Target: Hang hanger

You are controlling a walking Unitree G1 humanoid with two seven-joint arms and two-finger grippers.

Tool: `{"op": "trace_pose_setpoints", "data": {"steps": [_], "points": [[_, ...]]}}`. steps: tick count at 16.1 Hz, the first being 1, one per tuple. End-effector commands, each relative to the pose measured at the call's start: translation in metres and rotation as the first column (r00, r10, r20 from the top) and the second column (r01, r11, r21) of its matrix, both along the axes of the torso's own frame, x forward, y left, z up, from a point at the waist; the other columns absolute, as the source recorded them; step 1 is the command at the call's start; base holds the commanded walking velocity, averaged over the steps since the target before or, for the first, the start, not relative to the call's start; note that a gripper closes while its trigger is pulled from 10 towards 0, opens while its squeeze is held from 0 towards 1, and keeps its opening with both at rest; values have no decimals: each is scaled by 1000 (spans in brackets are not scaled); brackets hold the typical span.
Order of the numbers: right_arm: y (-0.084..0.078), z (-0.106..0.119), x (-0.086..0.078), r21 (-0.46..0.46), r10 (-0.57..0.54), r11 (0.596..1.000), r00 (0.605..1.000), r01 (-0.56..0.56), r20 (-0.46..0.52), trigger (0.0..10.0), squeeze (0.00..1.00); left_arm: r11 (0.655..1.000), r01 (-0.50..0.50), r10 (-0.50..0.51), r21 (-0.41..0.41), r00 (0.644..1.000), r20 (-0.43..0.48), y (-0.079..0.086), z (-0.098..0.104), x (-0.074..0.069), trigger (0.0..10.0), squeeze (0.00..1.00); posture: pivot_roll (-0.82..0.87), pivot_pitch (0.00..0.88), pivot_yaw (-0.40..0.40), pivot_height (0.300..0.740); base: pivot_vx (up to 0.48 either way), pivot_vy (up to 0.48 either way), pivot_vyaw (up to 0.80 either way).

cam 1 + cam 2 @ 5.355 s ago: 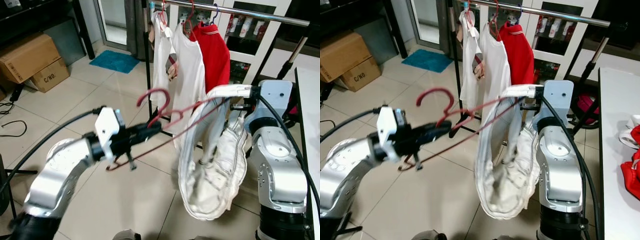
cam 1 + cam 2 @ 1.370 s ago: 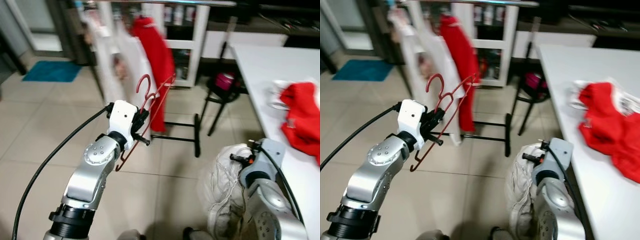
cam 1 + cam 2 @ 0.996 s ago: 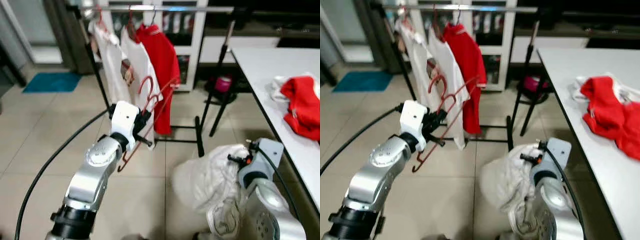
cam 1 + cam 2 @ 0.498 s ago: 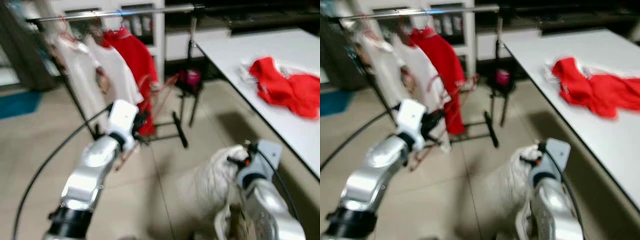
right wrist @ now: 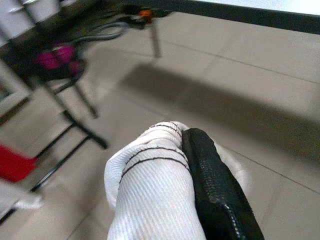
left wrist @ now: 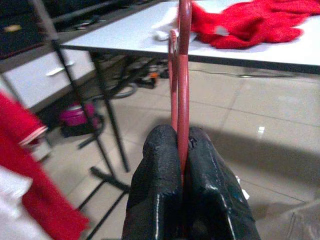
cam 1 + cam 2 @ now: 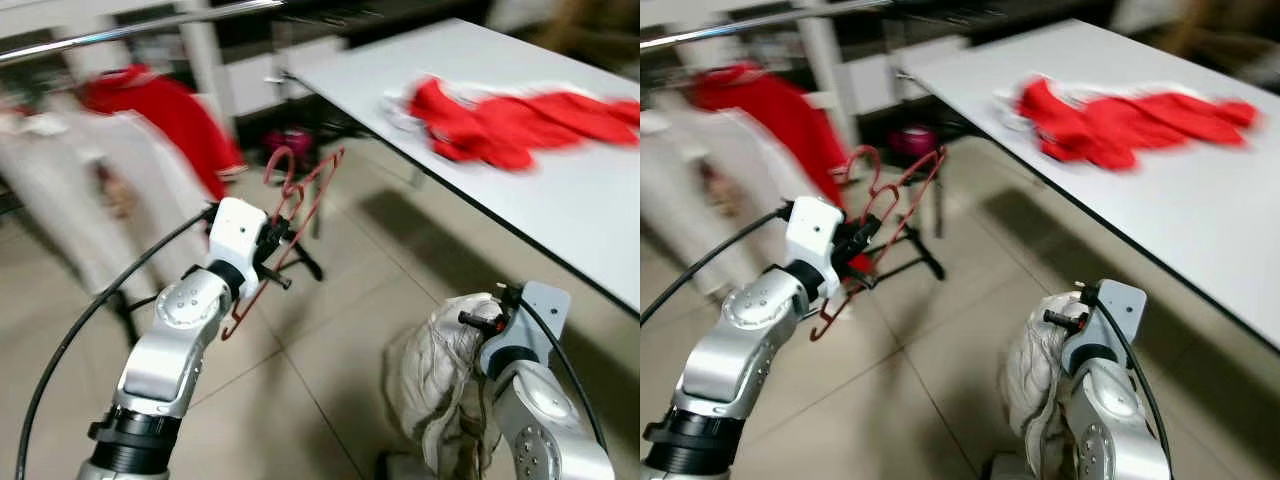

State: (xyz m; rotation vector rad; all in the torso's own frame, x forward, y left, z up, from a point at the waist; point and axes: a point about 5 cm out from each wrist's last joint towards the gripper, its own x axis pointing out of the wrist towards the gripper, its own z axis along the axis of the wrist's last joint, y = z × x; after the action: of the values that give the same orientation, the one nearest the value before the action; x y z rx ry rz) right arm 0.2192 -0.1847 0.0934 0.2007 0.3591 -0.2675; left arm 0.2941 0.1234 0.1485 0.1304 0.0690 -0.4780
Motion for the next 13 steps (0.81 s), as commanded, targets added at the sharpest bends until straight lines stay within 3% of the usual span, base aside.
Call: {"op": "trace_pose_setpoints", "data": {"steps": [1,13], "points": [[7,10,3,15,14,1000,998,-15,54,10000,0,1000,10,-10,8,1000,0,0,1,1,10000,0,-10,48,58,740,0,334,-800],[7,9,1,21,2,1000,999,-3,49,10000,0,1000,23,-23,4,1000,-4,0,1,0,10000,0,-16,57,61,740,0,339,-800]]}}
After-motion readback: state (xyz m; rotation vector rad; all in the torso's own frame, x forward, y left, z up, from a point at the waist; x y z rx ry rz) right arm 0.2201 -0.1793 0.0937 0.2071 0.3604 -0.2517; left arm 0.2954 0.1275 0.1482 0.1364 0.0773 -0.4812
